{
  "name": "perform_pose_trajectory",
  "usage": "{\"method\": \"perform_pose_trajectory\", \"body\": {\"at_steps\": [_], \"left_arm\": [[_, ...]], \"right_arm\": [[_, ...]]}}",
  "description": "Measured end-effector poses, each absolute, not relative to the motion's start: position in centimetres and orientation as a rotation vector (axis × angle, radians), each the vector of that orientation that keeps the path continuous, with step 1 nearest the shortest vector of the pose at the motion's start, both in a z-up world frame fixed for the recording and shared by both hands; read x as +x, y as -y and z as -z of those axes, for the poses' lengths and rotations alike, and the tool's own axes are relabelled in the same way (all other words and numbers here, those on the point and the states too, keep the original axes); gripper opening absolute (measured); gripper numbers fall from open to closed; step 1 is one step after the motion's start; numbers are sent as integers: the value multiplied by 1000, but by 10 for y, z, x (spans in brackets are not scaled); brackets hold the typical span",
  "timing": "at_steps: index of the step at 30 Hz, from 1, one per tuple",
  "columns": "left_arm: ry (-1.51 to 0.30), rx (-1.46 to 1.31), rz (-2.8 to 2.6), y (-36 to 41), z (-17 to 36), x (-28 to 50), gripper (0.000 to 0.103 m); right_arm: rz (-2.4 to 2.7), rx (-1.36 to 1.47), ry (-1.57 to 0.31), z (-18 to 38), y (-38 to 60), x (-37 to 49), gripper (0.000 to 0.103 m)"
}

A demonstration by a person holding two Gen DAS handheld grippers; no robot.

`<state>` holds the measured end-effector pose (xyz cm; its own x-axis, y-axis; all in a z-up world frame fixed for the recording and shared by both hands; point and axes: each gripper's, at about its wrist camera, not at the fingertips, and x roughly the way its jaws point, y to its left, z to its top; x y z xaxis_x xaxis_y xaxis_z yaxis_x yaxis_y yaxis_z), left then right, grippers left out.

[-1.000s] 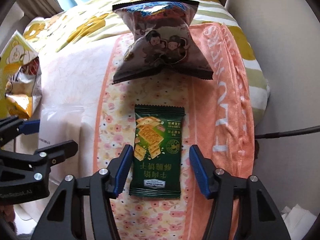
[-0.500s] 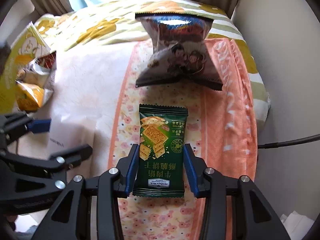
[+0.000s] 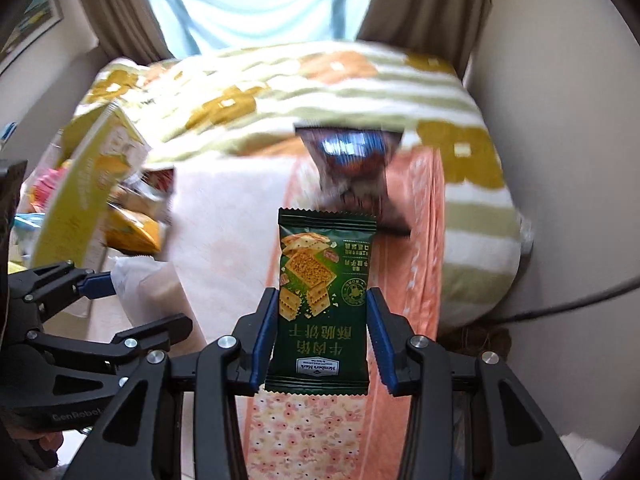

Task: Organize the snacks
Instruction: 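Carry both packets over the yellow box and open both tools to drop them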

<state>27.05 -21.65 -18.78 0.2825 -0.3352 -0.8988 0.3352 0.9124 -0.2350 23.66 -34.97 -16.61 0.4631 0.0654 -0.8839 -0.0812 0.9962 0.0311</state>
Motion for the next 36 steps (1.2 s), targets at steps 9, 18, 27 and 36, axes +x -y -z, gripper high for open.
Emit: {"method": "perform_pose_trajectory", "body": {"at_steps": [9,18,27,36], "left_arm": [[-1026,-133,377,141,96,264,62],[-926,-161,250,16,43,294,62],[-994,-184,170,-106,66,305,62],[-1121,-174,189,-161,112,300,62]], "right_arm": [[-212,-75,-937,100,309,235,40],[-311,-100,-829,50,214,259,40],[-409,-86,-846,58,94,294,40],[-412,-86,-942,91,26,307,40]]}}
